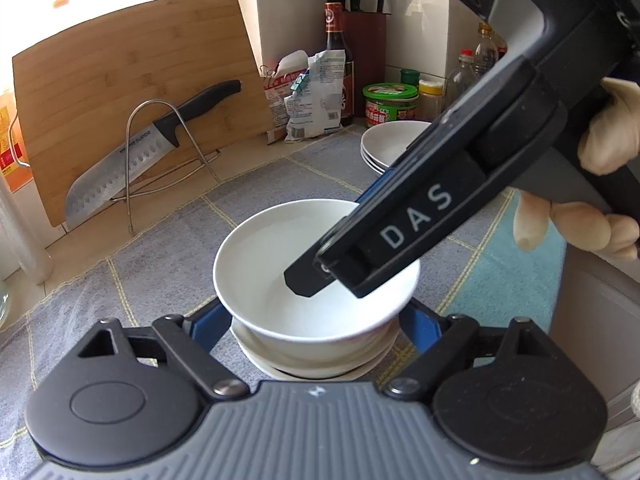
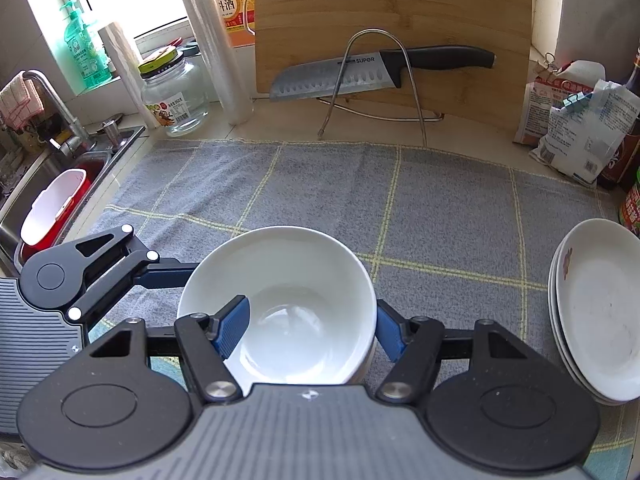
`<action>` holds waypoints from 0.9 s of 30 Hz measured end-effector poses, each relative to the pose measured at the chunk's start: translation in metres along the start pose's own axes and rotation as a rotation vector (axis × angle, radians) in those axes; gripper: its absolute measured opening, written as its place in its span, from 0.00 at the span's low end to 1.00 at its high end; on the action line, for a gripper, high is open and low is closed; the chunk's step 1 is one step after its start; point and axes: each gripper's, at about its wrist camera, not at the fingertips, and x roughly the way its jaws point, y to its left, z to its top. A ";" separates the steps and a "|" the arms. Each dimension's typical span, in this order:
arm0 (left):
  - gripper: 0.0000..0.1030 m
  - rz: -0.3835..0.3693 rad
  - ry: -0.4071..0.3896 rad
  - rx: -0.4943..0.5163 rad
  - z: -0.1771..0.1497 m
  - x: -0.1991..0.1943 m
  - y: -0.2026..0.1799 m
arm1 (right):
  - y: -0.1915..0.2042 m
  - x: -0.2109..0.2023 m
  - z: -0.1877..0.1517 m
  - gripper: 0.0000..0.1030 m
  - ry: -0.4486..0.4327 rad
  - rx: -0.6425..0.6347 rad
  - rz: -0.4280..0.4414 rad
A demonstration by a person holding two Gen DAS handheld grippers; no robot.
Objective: Organize plates and bowls
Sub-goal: 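Lower the held bowl onto the nested bowls with the right tool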
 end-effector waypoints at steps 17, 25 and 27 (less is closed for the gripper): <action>0.89 -0.010 0.005 0.009 0.002 0.003 0.002 | -0.003 0.001 -0.002 0.70 0.001 0.012 -0.004; 0.90 -0.006 0.011 0.016 0.001 0.005 0.000 | -0.005 0.001 -0.003 0.71 -0.006 0.022 0.007; 0.91 -0.005 0.012 0.015 0.001 0.005 0.000 | -0.004 0.001 -0.004 0.72 -0.009 0.019 0.007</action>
